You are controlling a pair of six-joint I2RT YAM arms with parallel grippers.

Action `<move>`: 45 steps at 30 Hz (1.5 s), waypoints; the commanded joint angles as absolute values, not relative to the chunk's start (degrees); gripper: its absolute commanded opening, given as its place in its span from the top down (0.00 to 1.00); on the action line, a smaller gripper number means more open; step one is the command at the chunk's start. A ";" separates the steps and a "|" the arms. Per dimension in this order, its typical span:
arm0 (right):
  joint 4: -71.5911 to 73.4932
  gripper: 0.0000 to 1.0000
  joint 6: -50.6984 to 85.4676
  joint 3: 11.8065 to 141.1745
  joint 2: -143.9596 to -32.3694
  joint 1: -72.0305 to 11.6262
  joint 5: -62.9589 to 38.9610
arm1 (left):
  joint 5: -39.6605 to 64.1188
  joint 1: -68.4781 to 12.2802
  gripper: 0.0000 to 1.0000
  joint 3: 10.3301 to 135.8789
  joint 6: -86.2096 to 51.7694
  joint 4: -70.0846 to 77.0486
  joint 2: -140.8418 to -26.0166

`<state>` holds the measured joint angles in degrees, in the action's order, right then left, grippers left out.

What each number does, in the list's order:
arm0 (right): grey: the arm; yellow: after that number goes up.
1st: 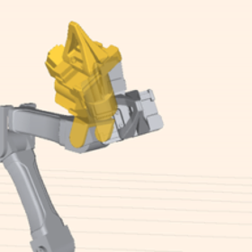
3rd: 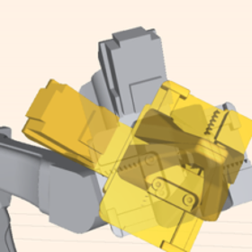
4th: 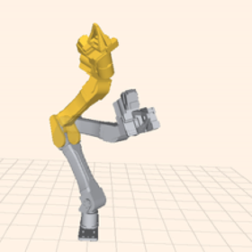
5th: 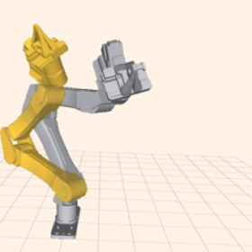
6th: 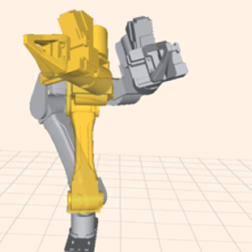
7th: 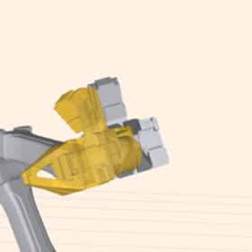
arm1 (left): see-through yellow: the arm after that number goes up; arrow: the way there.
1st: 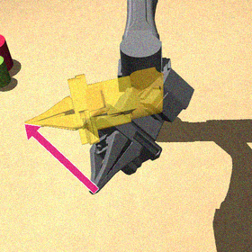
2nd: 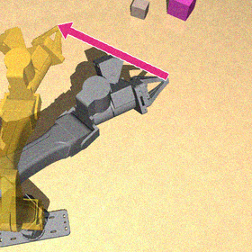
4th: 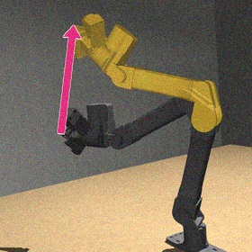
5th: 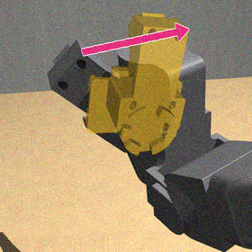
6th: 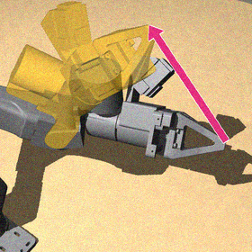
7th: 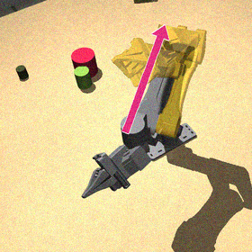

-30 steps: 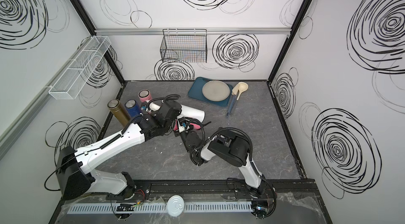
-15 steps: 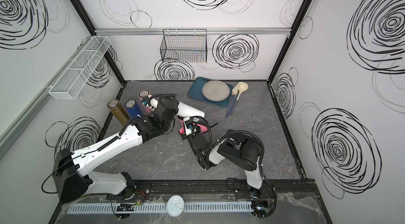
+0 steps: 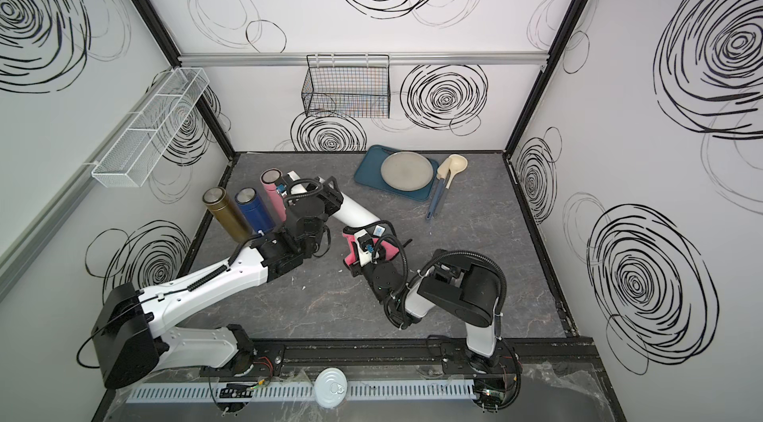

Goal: Wipe the surface of the thermos
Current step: Wipe the dirt from the surface of the thermos.

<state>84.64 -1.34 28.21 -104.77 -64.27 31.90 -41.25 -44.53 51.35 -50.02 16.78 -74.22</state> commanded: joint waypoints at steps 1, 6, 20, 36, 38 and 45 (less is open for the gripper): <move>88.07 1.00 -1.67 30.60 -97.48 -63.71 31.99 | -35.17 -43.22 1.00 47.85 -34.75 28.55 -72.00; 85.78 1.00 3.03 30.42 -93.50 -62.30 25.77 | -29.88 -42.12 1.00 45.26 -29.08 35.07 -71.35; 85.77 1.00 7.99 25.30 -90.95 -59.41 24.05 | -16.34 -40.95 1.00 38.39 -22.13 48.25 -70.12; 82.37 1.00 12.82 21.17 -88.64 -57.94 15.22 | -1.05 -40.65 1.00 32.65 -15.15 63.55 -71.95; 75.94 1.00 13.40 23.42 -84.62 -57.45 13.17 | 1.95 -40.02 1.00 32.52 -15.57 65.71 -72.76; 73.40 1.00 17.72 25.25 -85.02 -53.71 4.21 | 11.64 -39.11 1.00 30.45 -14.55 72.87 -73.39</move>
<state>75.24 15.29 24.27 -83.00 -54.04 9.74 2.79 -38.37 30.72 -14.66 59.70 -73.45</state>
